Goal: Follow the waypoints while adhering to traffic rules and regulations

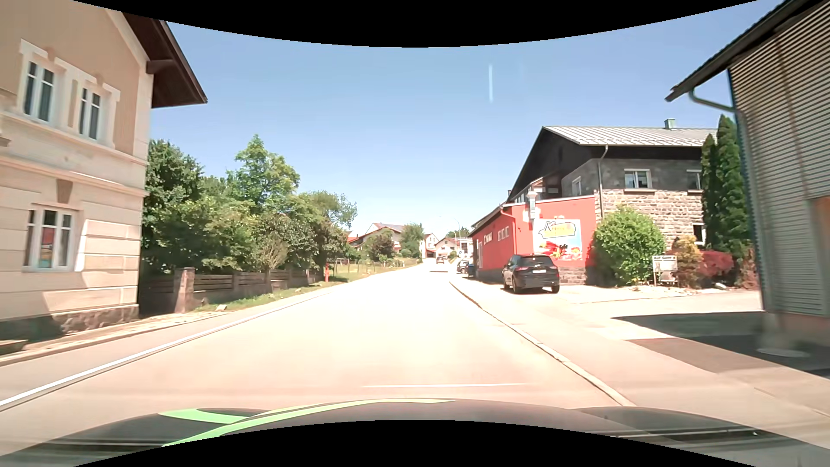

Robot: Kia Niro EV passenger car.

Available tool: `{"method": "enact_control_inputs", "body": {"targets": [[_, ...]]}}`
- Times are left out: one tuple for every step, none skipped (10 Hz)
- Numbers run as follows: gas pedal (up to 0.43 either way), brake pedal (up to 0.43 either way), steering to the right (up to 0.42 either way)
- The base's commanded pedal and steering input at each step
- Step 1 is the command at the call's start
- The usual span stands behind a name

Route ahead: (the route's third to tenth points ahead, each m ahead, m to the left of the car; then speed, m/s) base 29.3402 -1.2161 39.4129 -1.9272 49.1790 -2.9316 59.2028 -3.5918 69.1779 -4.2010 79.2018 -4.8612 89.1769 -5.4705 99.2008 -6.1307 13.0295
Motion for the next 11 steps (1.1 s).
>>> {"method": "enact_control_inputs", "body": {"targets": [[0.118,0.0,0.004],[0.118,0.0,0.005],[0.118,0.0,0.006],[0.13,0.0,0.006],[0.13,0.0,0.006],[0.13,0.0,0.006],[0.13,0.0,0.006],[0.13,0.0,0.006],[0.13,0.0,0.006],[0.13,0.0,0.006],[0.138,0.0,0.006]]}}
